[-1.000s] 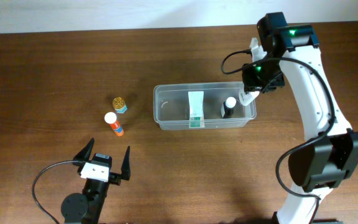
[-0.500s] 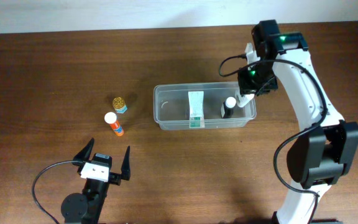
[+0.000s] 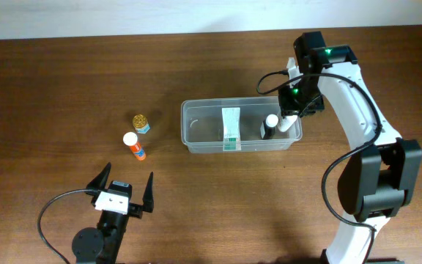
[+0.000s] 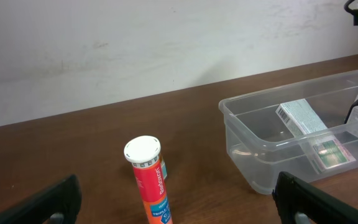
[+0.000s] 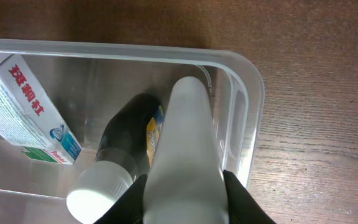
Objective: Pack container
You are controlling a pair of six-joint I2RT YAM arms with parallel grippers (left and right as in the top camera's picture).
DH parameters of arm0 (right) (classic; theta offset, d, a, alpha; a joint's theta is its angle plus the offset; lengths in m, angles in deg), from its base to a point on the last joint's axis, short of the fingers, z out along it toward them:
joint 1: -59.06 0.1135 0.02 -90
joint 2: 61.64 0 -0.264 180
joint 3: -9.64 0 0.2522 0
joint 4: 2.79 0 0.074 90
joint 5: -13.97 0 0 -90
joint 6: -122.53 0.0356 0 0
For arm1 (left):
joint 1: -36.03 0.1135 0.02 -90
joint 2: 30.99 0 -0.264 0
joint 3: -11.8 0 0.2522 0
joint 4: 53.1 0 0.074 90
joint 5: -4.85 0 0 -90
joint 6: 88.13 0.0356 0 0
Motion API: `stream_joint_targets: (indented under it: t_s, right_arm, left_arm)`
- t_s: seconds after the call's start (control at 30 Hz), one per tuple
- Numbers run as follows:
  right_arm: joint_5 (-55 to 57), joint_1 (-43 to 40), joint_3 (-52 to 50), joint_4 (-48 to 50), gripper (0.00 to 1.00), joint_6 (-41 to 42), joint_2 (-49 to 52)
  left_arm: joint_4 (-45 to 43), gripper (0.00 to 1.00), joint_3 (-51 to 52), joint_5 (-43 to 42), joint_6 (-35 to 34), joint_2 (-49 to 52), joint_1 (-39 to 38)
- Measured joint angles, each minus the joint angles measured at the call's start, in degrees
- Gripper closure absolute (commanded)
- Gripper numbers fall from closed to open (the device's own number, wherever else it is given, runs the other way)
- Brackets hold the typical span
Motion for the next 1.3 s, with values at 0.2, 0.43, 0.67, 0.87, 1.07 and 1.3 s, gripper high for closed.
stream_joint_targets:
  t_s: [0.2,0.43,0.67,0.87,1.07,1.3]
  right_arm:
    - [-0.3,0.0,0.0,0.5,0.70,0.1,0.1]
    - [-0.3,0.0,0.0,0.9,0.70,0.1,0.1]
    - [-0.4,0.0,0.2,0.4,0.61,0.2,0.1]
    - [-0.2,0.0,6.9,-5.7,0.57,0.4,0.3]
    - [3.4,0.0,20.2,-16.1,0.20,0.6,0.3]
    - [10.7,0.0,32.9,-26.1,0.02,2.3,-0.4]
  left_arm:
    - [0.0,0.01,0.0,0.0,0.0,0.0,0.0]
    - [0.0,0.01,0.0,0.0,0.0,0.0,0.0]
    - [0.0,0.01,0.0,0.0,0.0,0.0,0.0]
    - [0.0,0.01,0.0,0.0,0.0,0.0,0.0]
    - [0.0,0.01,0.0,0.0,0.0,0.0,0.0]
    - [0.0,0.01,0.0,0.0,0.0,0.0,0.0]
